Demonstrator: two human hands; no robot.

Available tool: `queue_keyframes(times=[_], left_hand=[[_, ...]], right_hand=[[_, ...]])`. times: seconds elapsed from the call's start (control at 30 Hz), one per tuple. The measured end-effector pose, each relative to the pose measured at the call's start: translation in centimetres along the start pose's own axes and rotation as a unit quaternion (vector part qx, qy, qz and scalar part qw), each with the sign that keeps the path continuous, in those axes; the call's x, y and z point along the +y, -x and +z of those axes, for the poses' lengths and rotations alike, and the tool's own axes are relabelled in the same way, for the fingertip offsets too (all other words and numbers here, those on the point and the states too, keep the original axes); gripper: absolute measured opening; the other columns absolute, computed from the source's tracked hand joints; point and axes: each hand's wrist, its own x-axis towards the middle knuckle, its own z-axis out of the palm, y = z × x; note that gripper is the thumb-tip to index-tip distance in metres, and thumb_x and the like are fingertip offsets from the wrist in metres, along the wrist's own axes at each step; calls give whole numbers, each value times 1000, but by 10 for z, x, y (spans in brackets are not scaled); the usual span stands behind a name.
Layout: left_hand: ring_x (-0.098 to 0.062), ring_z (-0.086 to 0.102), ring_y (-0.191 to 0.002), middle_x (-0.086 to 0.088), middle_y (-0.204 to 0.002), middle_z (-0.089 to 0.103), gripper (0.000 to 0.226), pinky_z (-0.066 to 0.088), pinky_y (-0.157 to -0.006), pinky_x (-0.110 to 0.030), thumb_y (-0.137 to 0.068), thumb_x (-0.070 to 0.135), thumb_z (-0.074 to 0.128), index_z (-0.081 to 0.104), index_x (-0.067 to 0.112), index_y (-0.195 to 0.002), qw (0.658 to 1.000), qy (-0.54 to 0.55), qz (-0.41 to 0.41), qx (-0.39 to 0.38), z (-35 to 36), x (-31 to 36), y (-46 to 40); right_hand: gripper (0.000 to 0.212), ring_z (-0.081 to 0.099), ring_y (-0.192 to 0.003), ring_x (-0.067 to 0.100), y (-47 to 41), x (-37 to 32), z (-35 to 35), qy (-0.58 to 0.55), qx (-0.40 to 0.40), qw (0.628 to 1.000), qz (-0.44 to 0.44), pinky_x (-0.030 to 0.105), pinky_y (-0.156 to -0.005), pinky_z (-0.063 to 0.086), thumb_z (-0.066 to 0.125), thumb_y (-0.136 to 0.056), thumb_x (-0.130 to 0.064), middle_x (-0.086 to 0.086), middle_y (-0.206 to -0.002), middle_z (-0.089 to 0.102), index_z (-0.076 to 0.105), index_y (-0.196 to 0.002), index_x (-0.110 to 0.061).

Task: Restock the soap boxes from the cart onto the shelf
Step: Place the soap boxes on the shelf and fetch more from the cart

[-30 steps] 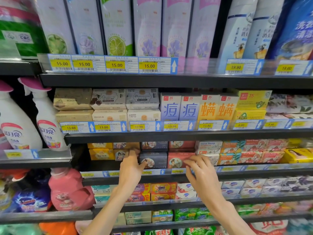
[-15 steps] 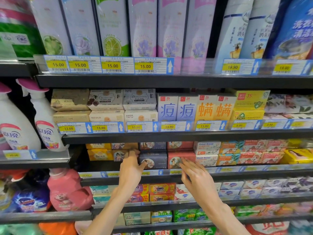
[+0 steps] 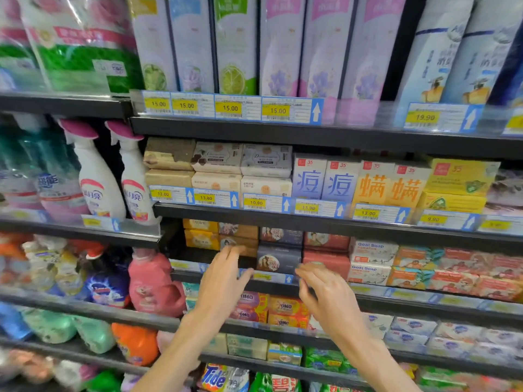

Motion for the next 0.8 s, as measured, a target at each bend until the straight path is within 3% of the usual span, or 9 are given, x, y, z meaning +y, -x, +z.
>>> queue_keyframes(times=[0.07, 0.2, 0.33, 0.43, 0.53, 0.6, 0.7, 0.8], left_hand=[[-16, 49, -131, 6, -139, 52, 48, 46, -103, -33, -96, 39, 62, 50, 24, -140, 1000, -26, -4, 15, -16, -17, 26], [-21, 54, -123, 2, -128, 59, 49, 46, -103, -35, -88, 35, 70, 57, 18, -133, 993, -99, -31, 63, -58, -64, 96], [-24, 54, -124, 0, -130, 59, 59, 45, -105, -39, -80, 42, 73, 57, 19, -132, 978, -166, -107, 71, -107, -113, 177], [-26, 55, -125, 0, -132, 59, 60, 46, -104, -42, -79, 49, 66, 58, 21, -131, 957, -201, -191, 84, -146, -149, 238], [-25, 57, -119, 1, -127, 61, 60, 45, -98, -40, -80, 55, 54, 61, 20, -127, 935, -228, -251, 106, -190, -179, 299], [-27, 58, -115, -1, -124, 62, 60, 48, -95, -42, -81, 57, 53, 60, 20, -127, 922, -249, -273, 117, -217, -201, 338], [-29, 59, -118, -3, -127, 62, 63, 50, -98, -46, -86, 61, 47, 59, 19, -130, 900, -274, -316, 125, -257, -240, 391], [-31, 56, -127, -3, -135, 59, 67, 47, -104, -53, -87, 64, 45, 55, 20, -137, 885, -280, -353, 117, -298, -279, 433]], right_hand=[[21, 68, -103, 11, -10, -21, 9, -37, -18, 998, -40, 29, -85, 55, 67, -86, -18, -9, -110, 74, 75, -105, -23], [24, 68, -100, 12, -22, -83, 36, -108, -57, 982, -146, 28, -85, 53, 70, -84, -19, -6, -110, 74, 74, -108, -21], [37, 69, -103, 20, -23, -168, 73, -170, -137, 945, -244, 29, -91, 50, 53, -90, -36, 1, -114, 72, 71, -116, -17], [44, 69, -101, 23, -18, -244, 93, -201, -172, 916, -303, 33, -87, 55, 51, -88, -42, 3, -115, 72, 69, -119, -18], [43, 70, -97, 22, -10, -327, 102, -227, -171, 881, -379, 26, -88, 46, 52, -85, -40, 5, -112, 73, 71, -114, -14], [44, 70, -93, 22, -3, -382, 112, -240, -168, 857, -423, 27, -85, 47, 54, -83, -40, 6, -108, 73, 71, -112, -12], [50, 70, -97, 22, 9, -465, 126, -239, -194, 831, -464, 31, -80, 57, 58, -82, -46, 4, -112, 71, 68, -120, -15], [55, 68, -104, 22, 24, -540, 142, -250, -210, 804, -497, 32, -84, 57, 53, -85, -52, 2, -120, 68, 64, -127, -17]])
